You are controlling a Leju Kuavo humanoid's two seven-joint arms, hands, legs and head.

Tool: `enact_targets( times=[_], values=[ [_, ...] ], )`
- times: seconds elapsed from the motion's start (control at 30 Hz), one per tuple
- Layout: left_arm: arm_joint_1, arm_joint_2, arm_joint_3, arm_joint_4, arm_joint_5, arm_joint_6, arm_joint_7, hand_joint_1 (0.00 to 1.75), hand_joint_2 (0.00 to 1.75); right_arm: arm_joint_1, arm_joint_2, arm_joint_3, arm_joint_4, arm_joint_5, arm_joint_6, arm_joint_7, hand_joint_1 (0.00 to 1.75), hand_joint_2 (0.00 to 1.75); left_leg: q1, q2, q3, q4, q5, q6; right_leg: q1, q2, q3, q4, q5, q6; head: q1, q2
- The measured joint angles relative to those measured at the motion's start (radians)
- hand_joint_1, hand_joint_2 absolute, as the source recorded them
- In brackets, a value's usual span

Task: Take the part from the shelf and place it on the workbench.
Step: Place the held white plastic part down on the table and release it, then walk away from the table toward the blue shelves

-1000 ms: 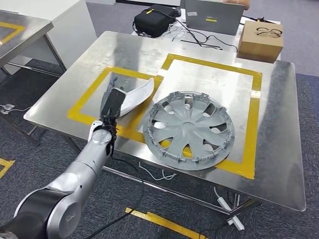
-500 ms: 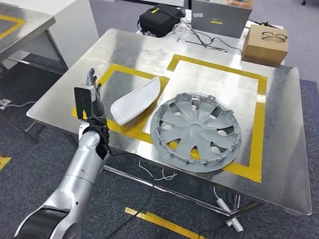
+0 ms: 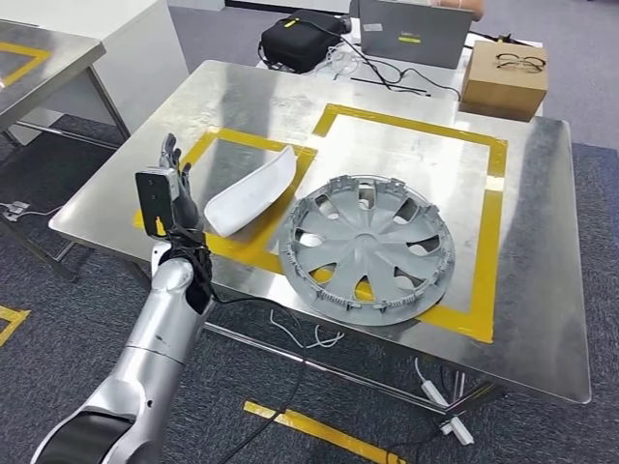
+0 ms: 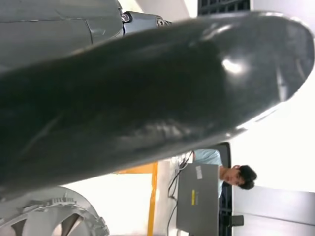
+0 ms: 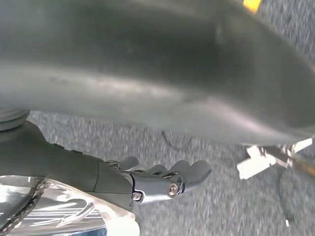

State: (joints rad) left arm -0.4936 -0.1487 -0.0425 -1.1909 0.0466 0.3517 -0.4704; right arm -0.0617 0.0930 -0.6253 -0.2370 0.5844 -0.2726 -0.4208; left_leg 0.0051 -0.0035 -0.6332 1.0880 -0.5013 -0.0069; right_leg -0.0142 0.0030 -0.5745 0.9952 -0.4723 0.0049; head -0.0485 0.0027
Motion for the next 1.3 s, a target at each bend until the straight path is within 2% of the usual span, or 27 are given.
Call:
enact_targets(
  times=[0.07, 0.1, 0.13, 0.17, 0.23, 0.3, 0.37, 0.43, 0.5, 0.57, 0.6, 0.63, 0.67, 0.7, 0.77, 0.8, 0.83, 0.93, 0.97, 1.0, 1.1, 1.13, 1.17, 1.2, 1.27, 1.3],
  values=[
    [0.01, 0.01, -0.009, -0.005, -0.035, 0.046, -0.013, 0.0, 0.0, 0.0, 0.0, -0.006, 0.0, 0.007, 0.002, 0.0, 0.0, 0.0, 0.002, 0.0, -0.047, 0.128, -0.07, -0.006, 0.002, -0.001, -0.004, 0.0, 0.003, -0.006, -0.003, 0.0],
    [0.017, 0.016, -0.015, -0.007, -0.069, 0.08, -0.022, 0.0, 0.0, 0.001, 0.0, -0.01, 0.0, 0.013, 0.003, 0.0, 0.0, 0.0, 0.002, 0.0, -0.065, 0.181, -0.091, -0.007, 0.002, -0.001, -0.005, 0.001, 0.004, -0.008, -0.002, 0.0],
    [0.026, 0.023, -0.023, -0.01, -0.114, 0.12, -0.033, 0.0, 0.0, 0.002, 0.0, -0.013, 0.001, 0.02, 0.005, 0.0, 0.0, 0.0, 0.002, 0.0, -0.069, 0.203, -0.094, -0.007, 0.003, -0.001, -0.007, 0.001, 0.005, -0.009, -0.003, 0.0],
    [0.034, 0.029, -0.031, -0.016, -0.167, 0.16, -0.042, 0.0, 0.0, 0.003, 0.0, -0.016, 0.001, 0.027, 0.007, 0.001, 0.0, 0.0, 0.002, 0.0, -0.056, 0.187, -0.079, -0.005, 0.003, -0.001, -0.009, 0.002, 0.006, -0.008, -0.003, 0.0],
    [0.048, 0.038, -0.043, -0.035, -0.32, 0.241, -0.059, 0.0, 0.0, 0.005, 0.001, -0.019, 0.001, 0.041, 0.011, 0.001, 0.0, 0.0, 0.001, 0.0, 0.013, 0.065, -0.021, 0.005, 0.005, -0.001, -0.01, 0.003, 0.009, -0.006, -0.003, 0.0],
    [0.06, 0.04, -0.043, -0.06, -0.524, 0.308, -0.071, 0.0, 0.0, 0.003, 0.002, -0.023, 0.001, 0.054, 0.015, 0.003, 0.0, 0.0, -0.002, 0.001, 0.069, -0.048, 0.011, 0.014, 0.009, -0.002, -0.014, 0.006, 0.012, 0.001, -0.002, 0.0],
    [0.076, 0.034, -0.033, -0.082, -0.664, 0.335, -0.074, 0.0, 0.0, 0.001, 0.003, -0.025, 0.001, 0.063, 0.018, 0.004, 0.0, 0.0, -0.006, 0.0, 0.079, -0.076, 0.014, 0.02, 0.01, -0.004, -0.019, 0.006, 0.017, 0.011, -0.001, 0.0],
    [0.09, 0.031, -0.026, -0.095, -0.652, 0.329, -0.062, 0.0, 0.0, 0.0, 0.003, -0.031, 0.001, 0.068, 0.017, 0.003, 0.0, 0.0, -0.004, 0.001, 0.076, -0.081, 0.023, 0.029, 0.009, -0.004, -0.025, 0.008, 0.015, 0.021, -0.001, 0.0],
    [0.096, 0.031, -0.025, -0.102, -0.538, 0.298, -0.045, 0.0, 0.0, 0.0, 0.004, -0.041, 0.001, 0.07, 0.015, 0.002, 0.0, 0.0, 0.001, 0.003, 0.07, -0.087, 0.035, 0.04, 0.007, -0.003, -0.049, 0.054, -0.025, 0.031, 0.001, 0.0],
    [0.103, 0.031, -0.025, -0.105, -0.394, 0.241, -0.028, 0.0, 0.0, 0.002, 0.005, -0.053, 0.002, 0.072, 0.013, 0.002, 0.0, 0.0, 0.002, 0.005, 0.058, -0.087, 0.044, 0.048, 0.004, -0.003, -0.1, 0.18, -0.102, 0.039, 0.003, 0.0],
    [0.107, 0.031, -0.025, -0.106, -0.326, 0.209, -0.022, 0.0, 0.0, 0.003, 0.005, -0.06, 0.002, 0.072, 0.012, 0.003, 0.0, 0.0, 0.001, 0.005, 0.051, -0.087, 0.048, 0.049, 0.003, -0.003, -0.123, 0.24, -0.13, 0.042, 0.003, 0.0],
    [0.113, 0.031, -0.025, -0.106, -0.267, 0.181, -0.017, 0.0, 0.0, 0.004, 0.005, -0.067, 0.002, 0.071, 0.011, 0.003, 0.0, 0.0, 0.001, 0.005, 0.045, -0.086, 0.053, 0.048, 0.002, -0.003, -0.134, 0.28, -0.144, 0.044, 0.002, 0.0],
    [0.117, 0.031, -0.025, -0.106, -0.228, 0.162, -0.014, 0.0, 0.0, 0.005, 0.005, -0.073, 0.002, 0.071, 0.01, 0.003, 0.0, 0.0, 0.001, 0.005, 0.039, -0.086, 0.057, 0.047, 0.002, -0.003, -0.122, 0.272, -0.134, 0.044, 0.003, 0.0],
    [0.12, 0.031, -0.024, -0.106, -0.203, 0.149, -0.012, 0.0, 0.0, 0.005, 0.004, -0.078, 0.002, 0.071, 0.01, 0.004, 0.0, 0.0, 0.001, 0.005, 0.035, -0.085, 0.061, 0.044, 0.002, -0.003, -0.092, 0.226, -0.109, 0.043, 0.003, 0.0],
    [0.12, 0.031, -0.024, -0.106, -0.175, 0.136, -0.01, 0.0, 0.0, 0.004, 0.004, -0.088, 0.002, 0.069, 0.01, 0.005, 0.0, 0.0, -0.001, 0.004, 0.029, -0.083, 0.066, 0.038, 0.003, -0.003, -0.004, 0.08, -0.056, 0.037, 0.003, 0.0],
    [0.119, 0.031, -0.023, -0.106, -0.162, 0.131, -0.009, 0.0, 0.0, 0.003, 0.004, -0.093, 0.002, 0.068, 0.01, 0.007, 0.0, 0.0, -0.004, 0.005, 0.026, -0.081, 0.069, 0.033, 0.004, -0.003, 0.027, 0.028, -0.043, 0.033, 0.002, 0.0],
    [0.117, 0.032, -0.023, -0.106, -0.152, 0.127, -0.007, 0.0, 0.0, 0.002, 0.005, -0.098, 0.002, 0.067, 0.01, 0.012, 0.0, 0.0, -0.005, 0.005, 0.023, -0.08, 0.073, 0.028, 0.005, -0.002, 0.044, -0.001, -0.038, 0.028, 0.002, 0.0],
    [0.116, 0.033, -0.022, -0.105, -0.154, 0.147, -0.02, 0.0, 0.0, 0.005, 0.006, -0.113, 0.002, 0.067, 0.015, 0.041, 0.0, 0.0, -0.005, 0.004, 0.014, -0.075, 0.079, 0.011, 0.005, -0.003, 0.04, -0.007, -0.029, 0.011, 0.001, 0.0],
    [0.116, 0.035, -0.022, -0.104, -0.162, 0.16, -0.027, 0.0, 0.0, 0.006, 0.006, -0.117, 0.002, 0.068, 0.016, 0.05, 0.0, 0.0, -0.004, 0.004, 0.008, -0.061, 0.064, 0.005, 0.004, -0.004, 0.036, -0.008, -0.023, 0.003, -0.001, 0.0],
    [0.116, 0.037, -0.022, -0.104, -0.169, 0.171, -0.032, 0.0, 0.0, 0.007, 0.007, -0.12, 0.002, 0.069, 0.017, 0.054, 0.0, 0.0, -0.003, 0.003, -0.005, -0.029, 0.037, 0.0, 0.002, -0.005, 0.032, -0.01, -0.016, -0.004, -0.003, 0.0],
    [0.12, 0.042, -0.021, -0.102, -0.188, 0.191, -0.037, 0.0, 0.0, 0.006, 0.007, -0.126, 0.002, 0.07, 0.019, 0.061, 0.0, 0.0, 0.002, 0.003, -0.067, 0.158, -0.079, -0.011, 0.003, -0.007, 0.009, -0.009, 0.001, -0.013, -0.008, 0.0],
    [0.123, 0.044, -0.021, -0.101, -0.212, 0.211, -0.04, 0.0, 0.0, 0.006, 0.007, -0.127, 0.002, 0.072, 0.022, 0.067, 0.0, 0.0, 0.002, 0.003, -0.076, 0.201, -0.098, -0.012, 0.004, -0.007, 0.0, -0.007, 0.006, -0.013, -0.008, 0.0],
    [0.126, 0.045, -0.021, -0.1, -0.248, 0.242, -0.044, 0.0, 0.0, 0.007, 0.007, -0.129, 0.002, 0.075, 0.025, 0.077, 0.0, 0.0, 0.002, 0.003, -0.066, 0.207, -0.099, -0.012, 0.005, -0.007, -0.009, -0.005, 0.011, -0.012, -0.009, 0.0],
    [0.129, 0.048, -0.021, -0.1, -0.299, 0.277, -0.048, 0.0, 0.0, 0.007, 0.007, -0.13, 0.002, 0.079, 0.029, 0.094, 0.0, 0.0, 0.001, 0.003, -0.037, 0.172, -0.082, -0.009, 0.005, -0.006, -0.016, -0.004, 0.016, -0.01, -0.009, 0.0],
    [0.136, 0.053, -0.021, -0.102, -0.4, 0.326, -0.051, 0.0, 0.0, 0.008, 0.007, -0.132, 0.002, 0.088, 0.038, 0.14, 0.0, 0.0, 0.0, 0.003, 0.056, 0.027, -0.035, 0.0, 0.007, -0.006, -0.026, 0.0, 0.024, -0.005, -0.009, 0.0],
    [0.14, 0.055, -0.021, -0.105, -0.439, 0.335, -0.05, 0.0, 0.0, 0.008, 0.007, -0.132, 0.002, 0.092, 0.042, 0.166, 0.0, 0.0, -0.002, 0.002, 0.091, -0.034, -0.02, 0.006, 0.008, -0.006, -0.029, 0.002, 0.027, -0.001, -0.008, 0.0]
  ],
)
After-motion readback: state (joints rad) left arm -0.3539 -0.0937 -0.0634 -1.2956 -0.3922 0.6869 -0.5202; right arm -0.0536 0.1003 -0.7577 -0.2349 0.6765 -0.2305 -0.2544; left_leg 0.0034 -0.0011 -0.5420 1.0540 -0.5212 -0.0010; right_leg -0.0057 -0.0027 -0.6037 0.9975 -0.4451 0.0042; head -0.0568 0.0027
